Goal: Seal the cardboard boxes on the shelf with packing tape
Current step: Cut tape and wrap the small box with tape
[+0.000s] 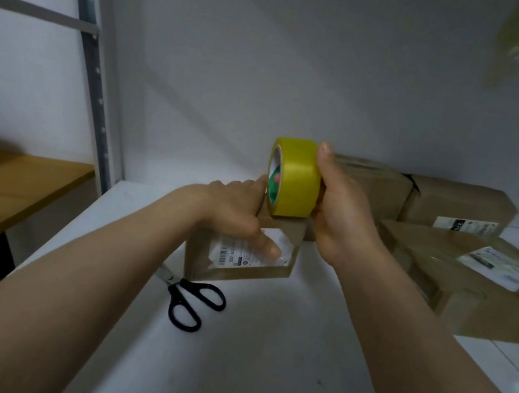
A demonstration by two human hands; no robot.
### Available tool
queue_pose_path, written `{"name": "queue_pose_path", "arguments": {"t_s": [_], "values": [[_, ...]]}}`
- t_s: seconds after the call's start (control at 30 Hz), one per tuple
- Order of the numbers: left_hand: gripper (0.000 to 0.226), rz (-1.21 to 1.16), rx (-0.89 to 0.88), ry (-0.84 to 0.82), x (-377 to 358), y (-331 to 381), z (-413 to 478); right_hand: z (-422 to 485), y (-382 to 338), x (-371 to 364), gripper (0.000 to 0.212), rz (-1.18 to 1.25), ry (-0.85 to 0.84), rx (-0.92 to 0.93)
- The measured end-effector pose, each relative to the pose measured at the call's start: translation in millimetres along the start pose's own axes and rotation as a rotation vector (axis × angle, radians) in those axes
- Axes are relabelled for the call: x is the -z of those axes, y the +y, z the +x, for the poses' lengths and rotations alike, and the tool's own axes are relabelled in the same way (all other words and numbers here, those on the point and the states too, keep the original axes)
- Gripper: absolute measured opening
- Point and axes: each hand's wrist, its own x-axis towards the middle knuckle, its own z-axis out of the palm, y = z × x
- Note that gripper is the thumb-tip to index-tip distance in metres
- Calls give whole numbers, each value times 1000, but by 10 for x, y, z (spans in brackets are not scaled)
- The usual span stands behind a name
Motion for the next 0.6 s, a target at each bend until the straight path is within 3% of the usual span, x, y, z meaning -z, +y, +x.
{"name": "queue_pose_path", "arguments": {"t_s": [0.1,0.23,0.4,0.6], "values": [[100,189,101,47,-22,-9,125,-8,-55,9,22,-63,6,43],[97,148,137,-60,70,-32,180,-203,-18,140,38,-117,83,80],[108,103,128,-86,85,-14,160,-546,177,362,53,-55,50,93],[92,94,114,-109,64,2,128,-696,564,508,67,-74,90,50]]}}
